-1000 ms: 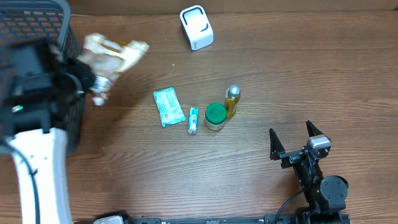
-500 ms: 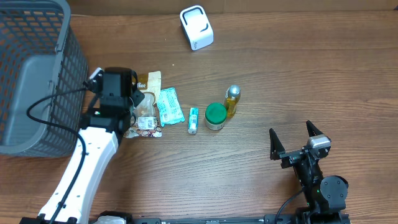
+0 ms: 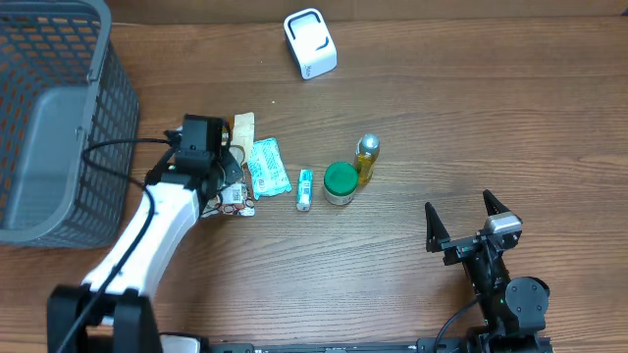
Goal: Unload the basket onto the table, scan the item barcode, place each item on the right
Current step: 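Lift the snack bag out of the basket and carry it toward the row, then lower the snack bag onto the table left of the green pack, release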
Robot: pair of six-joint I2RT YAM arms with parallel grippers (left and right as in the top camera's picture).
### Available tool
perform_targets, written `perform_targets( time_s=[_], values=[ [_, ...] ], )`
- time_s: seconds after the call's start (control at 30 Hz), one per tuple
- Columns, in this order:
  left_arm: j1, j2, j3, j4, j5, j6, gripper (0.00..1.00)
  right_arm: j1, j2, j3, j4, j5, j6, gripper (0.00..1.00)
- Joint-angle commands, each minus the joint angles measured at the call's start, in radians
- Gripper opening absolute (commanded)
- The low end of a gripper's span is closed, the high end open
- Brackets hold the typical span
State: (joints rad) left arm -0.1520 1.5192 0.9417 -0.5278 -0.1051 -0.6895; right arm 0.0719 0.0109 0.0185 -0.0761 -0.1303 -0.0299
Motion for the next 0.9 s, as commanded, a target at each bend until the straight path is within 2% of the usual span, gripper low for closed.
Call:
perform_targets(
  time_s=[0.0,0.2,0.37,0.67,0.87],
  values=[
    [-0.006,0.071,-0.008,-0.004,0.080,0.108,0.11,-0.006,-0.008,-0.011,0.003,0.005,-0.004,1.00],
    [-0.006,0.174,-0.008,-0.025,0.079,0.168,0.11,-0.006,-0.008,-0.011,0.003,0.005,-0.004,1.00],
    [-0.006,0.244,-0.008,0.002,0.068,0.276,0.16,-0.006,-0.008,-0.011,0.003,0.005,-0.005,1.00],
    [-0.005,0.248,0.029,0.124,0.017,0.445,0.16,-0.006,-0.008,-0.011,0.003,0.005,-0.004,1.00],
    [-0.006,0.248,0.036,0.146,0.020,0.485,0.16,-0.006,-0.008,-0.011,0.003,0.005,-0.004,1.00]
  ],
)
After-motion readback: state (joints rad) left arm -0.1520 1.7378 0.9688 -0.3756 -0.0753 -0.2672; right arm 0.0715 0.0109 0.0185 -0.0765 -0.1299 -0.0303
